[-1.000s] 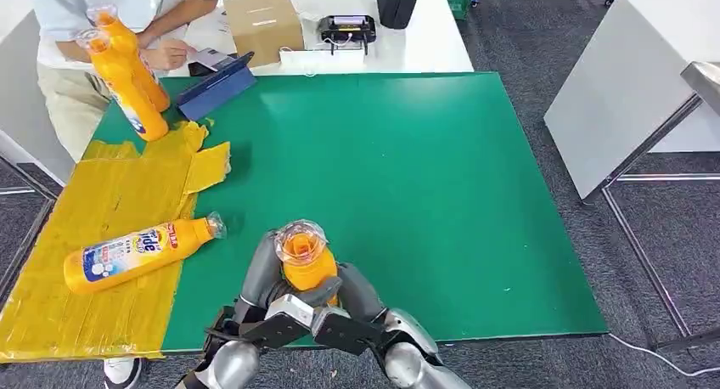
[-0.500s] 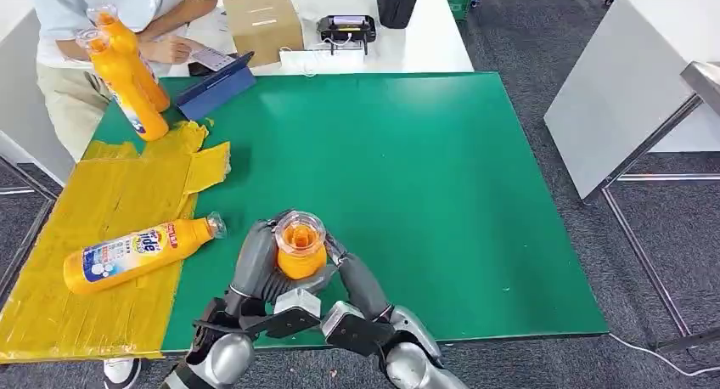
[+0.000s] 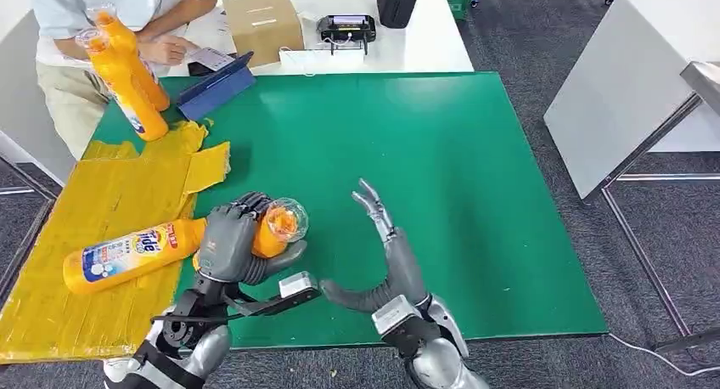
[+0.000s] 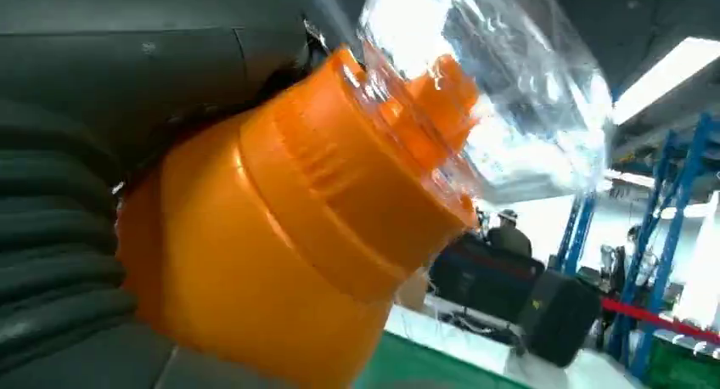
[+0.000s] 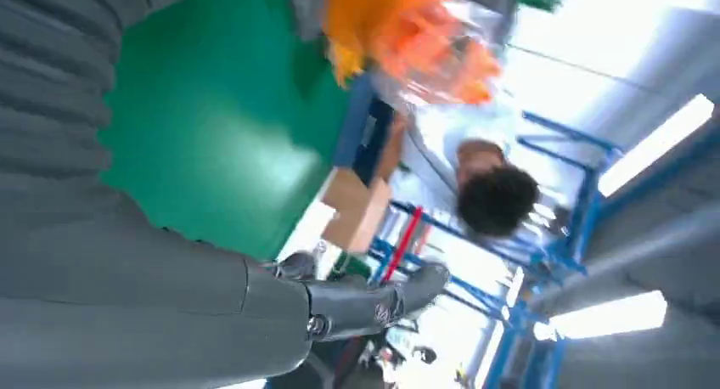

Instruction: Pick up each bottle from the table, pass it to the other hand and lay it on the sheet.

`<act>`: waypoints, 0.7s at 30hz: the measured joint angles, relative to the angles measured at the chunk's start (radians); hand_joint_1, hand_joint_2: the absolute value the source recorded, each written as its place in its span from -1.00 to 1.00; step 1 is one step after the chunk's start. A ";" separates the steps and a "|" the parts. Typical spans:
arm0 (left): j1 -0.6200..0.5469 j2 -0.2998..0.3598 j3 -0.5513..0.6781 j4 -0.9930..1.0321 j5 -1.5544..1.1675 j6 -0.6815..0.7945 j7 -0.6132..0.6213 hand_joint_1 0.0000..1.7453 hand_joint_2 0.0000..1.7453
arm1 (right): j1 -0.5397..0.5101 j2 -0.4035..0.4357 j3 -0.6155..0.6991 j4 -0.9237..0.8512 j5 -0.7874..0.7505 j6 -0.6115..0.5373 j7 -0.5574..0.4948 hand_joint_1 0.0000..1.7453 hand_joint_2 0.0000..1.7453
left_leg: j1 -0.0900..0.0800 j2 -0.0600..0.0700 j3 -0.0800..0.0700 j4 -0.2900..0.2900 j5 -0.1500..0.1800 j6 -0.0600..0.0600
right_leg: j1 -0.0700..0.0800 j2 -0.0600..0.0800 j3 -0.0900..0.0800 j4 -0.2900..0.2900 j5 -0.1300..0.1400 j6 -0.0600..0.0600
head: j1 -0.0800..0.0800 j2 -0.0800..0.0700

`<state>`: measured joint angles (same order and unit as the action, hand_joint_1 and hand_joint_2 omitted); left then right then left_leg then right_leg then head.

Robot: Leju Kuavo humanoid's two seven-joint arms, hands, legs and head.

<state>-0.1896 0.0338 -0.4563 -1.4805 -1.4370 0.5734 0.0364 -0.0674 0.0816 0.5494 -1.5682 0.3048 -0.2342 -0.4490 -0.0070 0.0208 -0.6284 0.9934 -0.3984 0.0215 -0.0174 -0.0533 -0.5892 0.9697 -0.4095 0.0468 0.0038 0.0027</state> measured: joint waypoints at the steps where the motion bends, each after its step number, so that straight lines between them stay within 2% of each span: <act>1: -0.002 0.010 0.007 0.000 -0.066 -0.008 0.036 1.00 1.00 | 0.005 -0.001 -0.010 -0.016 0.000 -0.008 -0.005 -1.00 1.00 | 0.000 0.000 0.000 0.000 0.000 0.000 | 0.000 0.000 0.000 0.000 0.000 0.000 | 0.000 0.000; 6: -0.003 0.010 0.008 0.000 -0.075 -0.009 0.042 1.00 1.00 | 0.006 -0.001 -0.012 -0.018 0.001 -0.009 -0.005 -1.00 1.00 | 0.000 0.000 0.000 0.000 0.000 0.000 | 0.000 0.000 0.000 0.000 0.000 0.000 | 0.000 0.000; 8: -0.010 0.034 0.009 0.000 -0.115 -0.024 0.084 1.00 1.00 | 0.012 -0.004 -0.024 -0.038 0.002 -0.016 -0.008 -1.00 1.00 | 0.000 0.000 0.000 0.000 0.000 0.000 | 0.000 0.000 0.000 0.000 0.000 0.000 | 0.000 0.000; 9: -0.077 0.131 -0.019 0.012 -0.127 -0.081 0.256 1.00 1.00 | 0.023 -0.010 -0.058 -0.078 -0.008 -0.018 -0.013 -1.00 1.00 | 0.001 0.000 0.000 0.000 0.001 -0.001 | 0.000 0.000 -0.002 0.000 0.000 0.000 | 0.000 0.000; 10: -0.210 0.233 -0.146 0.097 -0.131 -0.140 0.428 1.00 1.00 | 0.021 -0.014 -0.083 -0.098 -0.019 -0.010 -0.019 -1.00 1.00 | 0.001 -0.001 0.000 0.000 0.003 -0.003 | 0.001 -0.001 0.000 0.001 0.000 -0.001 | 0.000 0.000; 11: -0.243 0.254 -0.190 0.130 -0.131 -0.146 0.453 1.00 1.00 | 0.019 -0.014 -0.086 -0.100 -0.022 -0.009 -0.020 -1.00 1.00 | 0.001 -0.001 0.000 0.000 0.003 -0.003 | 0.001 0.000 0.000 0.001 0.000 -0.001 | 0.000 0.000; 14: -0.303 0.287 -0.256 0.218 -0.131 -0.148 0.459 1.00 1.00 | 0.013 -0.013 -0.088 -0.103 -0.025 -0.008 -0.021 -1.00 1.00 | 0.001 0.000 0.000 0.000 0.003 -0.003 | 0.001 0.000 0.000 0.001 0.002 -0.001 | 0.000 0.000; 21: -0.374 0.326 -0.323 0.336 -0.131 -0.161 0.455 1.00 1.00 | 0.006 -0.013 -0.092 -0.103 -0.031 -0.005 -0.025 -1.00 1.00 | 0.001 0.000 -0.001 0.000 0.003 -0.003 | 0.001 0.000 -0.002 0.001 0.002 -0.003 | 0.000 0.000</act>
<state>-0.5637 0.3597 -0.7790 -1.1447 -1.5682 0.4120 0.4909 -0.0618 0.0683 0.4574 -1.6709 0.2743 -0.2388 -0.4742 -0.0060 0.0207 -0.6295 0.9934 -0.3951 0.0183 -0.0167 -0.0534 -0.5908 0.9707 -0.4071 0.0437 0.0042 0.0027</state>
